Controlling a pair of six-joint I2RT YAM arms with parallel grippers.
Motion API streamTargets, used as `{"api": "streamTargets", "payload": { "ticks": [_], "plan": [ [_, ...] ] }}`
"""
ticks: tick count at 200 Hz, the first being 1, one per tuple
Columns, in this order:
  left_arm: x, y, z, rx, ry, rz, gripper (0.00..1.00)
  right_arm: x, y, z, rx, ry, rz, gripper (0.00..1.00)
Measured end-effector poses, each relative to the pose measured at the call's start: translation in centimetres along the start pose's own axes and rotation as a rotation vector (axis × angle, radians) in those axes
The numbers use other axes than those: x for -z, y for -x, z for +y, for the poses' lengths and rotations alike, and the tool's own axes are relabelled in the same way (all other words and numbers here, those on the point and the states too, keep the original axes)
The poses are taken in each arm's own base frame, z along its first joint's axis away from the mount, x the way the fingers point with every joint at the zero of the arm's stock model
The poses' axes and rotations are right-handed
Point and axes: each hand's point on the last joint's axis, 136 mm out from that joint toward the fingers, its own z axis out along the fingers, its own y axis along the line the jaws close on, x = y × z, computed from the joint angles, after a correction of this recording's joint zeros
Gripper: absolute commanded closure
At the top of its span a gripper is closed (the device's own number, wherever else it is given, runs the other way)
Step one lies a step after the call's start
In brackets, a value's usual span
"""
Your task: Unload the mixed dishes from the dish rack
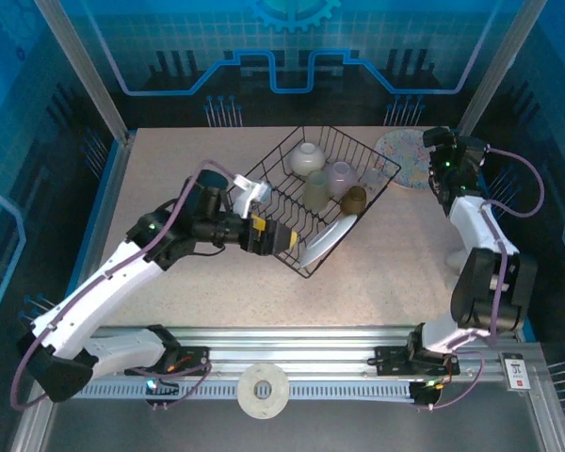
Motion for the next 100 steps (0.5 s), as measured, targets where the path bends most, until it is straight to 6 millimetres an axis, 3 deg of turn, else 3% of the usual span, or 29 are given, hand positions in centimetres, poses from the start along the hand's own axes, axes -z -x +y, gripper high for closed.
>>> {"api": "streamTargets", "payload": {
  "ticks": [27,61,100],
  "plan": [
    [-2.4,-0.8,-0.3,-0.055,0.068,0.070,0.01,3.8,-1.4,1.4,0.065,0.062,0.014,0.00],
    [-5.8,-1.7,-1.0,-0.180,0.171,0.149,0.02,10.1,-4.4,4.5,0.187,0.187,0.055,0.00],
    [-9.9,-2.3,0.9,-0.322,0.374,0.211,0.12,17.2,-6.4,5.0,0.288,0.292,0.084,0.00]
  ]
}}
